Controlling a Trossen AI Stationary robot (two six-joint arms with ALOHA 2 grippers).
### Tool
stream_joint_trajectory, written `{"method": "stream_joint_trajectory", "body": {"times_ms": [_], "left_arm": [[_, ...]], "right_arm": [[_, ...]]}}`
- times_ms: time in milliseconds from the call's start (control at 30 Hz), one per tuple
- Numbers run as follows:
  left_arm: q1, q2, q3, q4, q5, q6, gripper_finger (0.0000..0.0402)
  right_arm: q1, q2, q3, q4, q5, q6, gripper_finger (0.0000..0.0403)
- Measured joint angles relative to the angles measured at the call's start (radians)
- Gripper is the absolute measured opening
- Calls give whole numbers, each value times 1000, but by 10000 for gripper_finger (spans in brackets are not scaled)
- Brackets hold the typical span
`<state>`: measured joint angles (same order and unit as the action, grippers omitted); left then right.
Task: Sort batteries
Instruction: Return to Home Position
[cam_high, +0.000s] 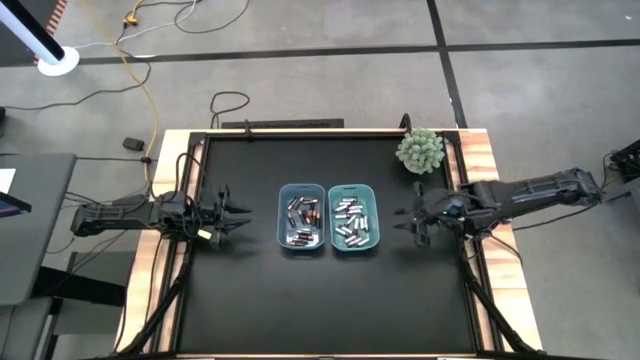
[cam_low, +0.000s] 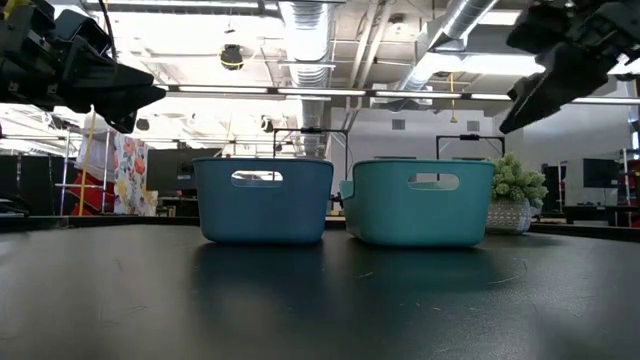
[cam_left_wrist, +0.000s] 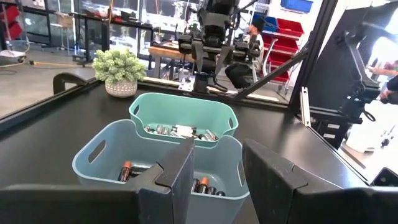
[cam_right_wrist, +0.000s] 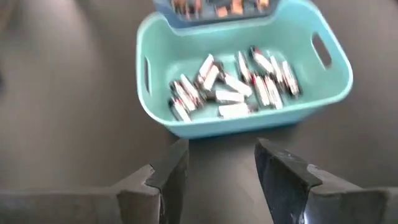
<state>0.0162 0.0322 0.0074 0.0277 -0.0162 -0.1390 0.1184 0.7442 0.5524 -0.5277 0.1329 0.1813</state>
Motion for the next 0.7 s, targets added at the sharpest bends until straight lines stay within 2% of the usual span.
{"method": "stream_joint_trajectory", "body": {"times_ms": [167, 333, 700], "left_arm": [[0, 0, 0, 0, 0, 0, 132], [0, 0, 0, 0, 0, 0, 132], [0, 0, 0, 0, -1, 0, 132]], "right_arm": [[0, -149, -177, 275, -12, -15, 200], [-3, -291, -302, 423, -112, -14, 200], [-50, -640, -467, 539, -127, -22, 200]]}}
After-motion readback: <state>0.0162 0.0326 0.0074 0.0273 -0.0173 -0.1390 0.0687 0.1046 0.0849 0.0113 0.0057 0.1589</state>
